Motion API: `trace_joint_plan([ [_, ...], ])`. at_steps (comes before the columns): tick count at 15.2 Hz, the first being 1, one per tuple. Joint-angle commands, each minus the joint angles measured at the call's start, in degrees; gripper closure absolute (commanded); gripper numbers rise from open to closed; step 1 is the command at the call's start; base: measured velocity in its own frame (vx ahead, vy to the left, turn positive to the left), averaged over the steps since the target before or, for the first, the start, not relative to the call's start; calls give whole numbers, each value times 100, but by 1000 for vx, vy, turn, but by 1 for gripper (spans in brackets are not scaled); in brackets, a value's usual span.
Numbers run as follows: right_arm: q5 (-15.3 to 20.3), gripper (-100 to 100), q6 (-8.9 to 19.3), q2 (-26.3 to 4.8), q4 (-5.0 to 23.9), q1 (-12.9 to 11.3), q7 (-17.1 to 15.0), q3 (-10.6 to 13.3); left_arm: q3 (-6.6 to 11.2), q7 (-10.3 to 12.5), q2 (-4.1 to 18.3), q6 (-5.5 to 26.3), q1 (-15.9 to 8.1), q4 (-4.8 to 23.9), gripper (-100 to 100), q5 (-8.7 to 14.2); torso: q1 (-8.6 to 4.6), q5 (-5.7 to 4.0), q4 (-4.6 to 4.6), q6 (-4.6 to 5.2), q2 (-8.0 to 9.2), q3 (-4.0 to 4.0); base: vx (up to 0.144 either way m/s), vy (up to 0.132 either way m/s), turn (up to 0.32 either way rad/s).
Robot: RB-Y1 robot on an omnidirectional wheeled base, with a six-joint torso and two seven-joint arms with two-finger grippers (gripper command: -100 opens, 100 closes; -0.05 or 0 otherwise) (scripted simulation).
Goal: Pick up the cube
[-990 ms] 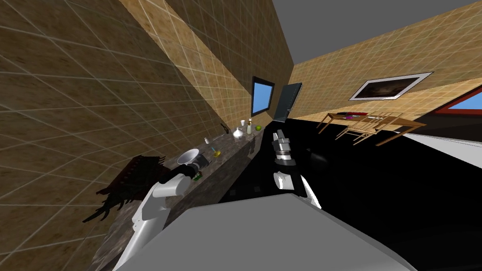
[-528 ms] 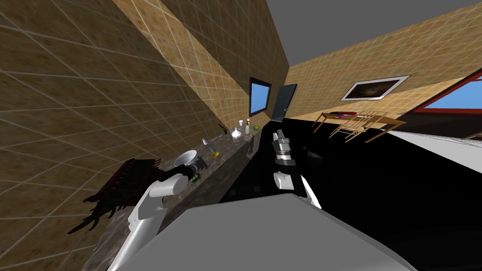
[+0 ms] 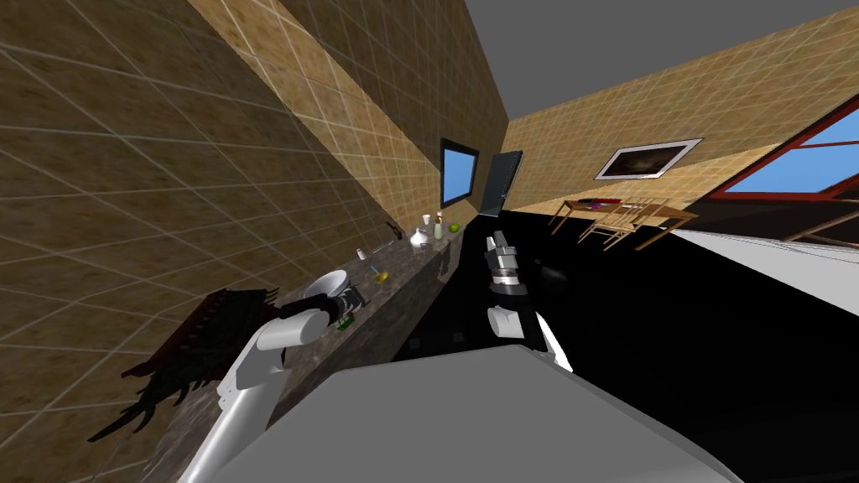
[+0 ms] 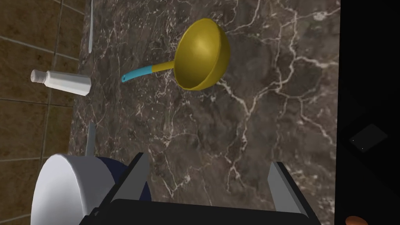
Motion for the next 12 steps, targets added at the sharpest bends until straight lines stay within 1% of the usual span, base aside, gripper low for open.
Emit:
trace_joint_plan([
  [1, 0, 0, 0, 0, 0, 0, 0, 0, 44, 36, 26, 271, 41, 19, -100, 50, 0, 0, 0, 0, 0, 0, 6, 3, -55],
  [2, 0, 0, 0, 0, 0, 0, 0, 0, 168, 166, 134, 412, 31, 119, -100, 168, 0, 0, 0, -1, 0, 0, 10, 2, -91],
  [4, 0, 0, 0, 0, 0, 0, 0, 0, 168, 166, 134, 671, 31, 119, -100, 168, 1, 0, 0, -1, -1, -1, 12, 3, -65],
  [5, 0, 0, 0, 0, 0, 0, 0, 0, 168, 166, 134, 679, 31, 119, -100, 168, 1, 0, 0, -2, -1, -1, 5, 3, 3],
  [6, 0, 0, 0, 0, 0, 1, 0, 0, 289, 292, 241, 909, 24, 220, -100, 280, 0, 0, 0, -2, 0, 0, 11, -1, -83],
  [8, 0, 0, 0, 0, 0, 0, 0, 0, 289, 292, 241, 1070, 24, 220, -100, 280, 0, 0, 0, -1, -2, -1, 12, 0, -64],
  [9, 0, 0, 0, 0, 0, 0, 0, 0, 407, 413, 347, 1235, 20, 320, -100, 386, -1, 0, 0, -1, -2, -1, 13, -2, -62],
  [11, 0, 0, 0, 0, 0, 0, 0, 0, 407, 413, 347, 1442, 20, 320, -100, 386, -1, 0, -1, -1, -3, -2, 15, -1, -61],
  [12, 0, 0, 0, 0, 0, 1, 0, 0, 520, 527, 451, 1618, 19, 419, -100, 485, -2, 0, -1, -2, -3, -2, 15, -3, -60],
])
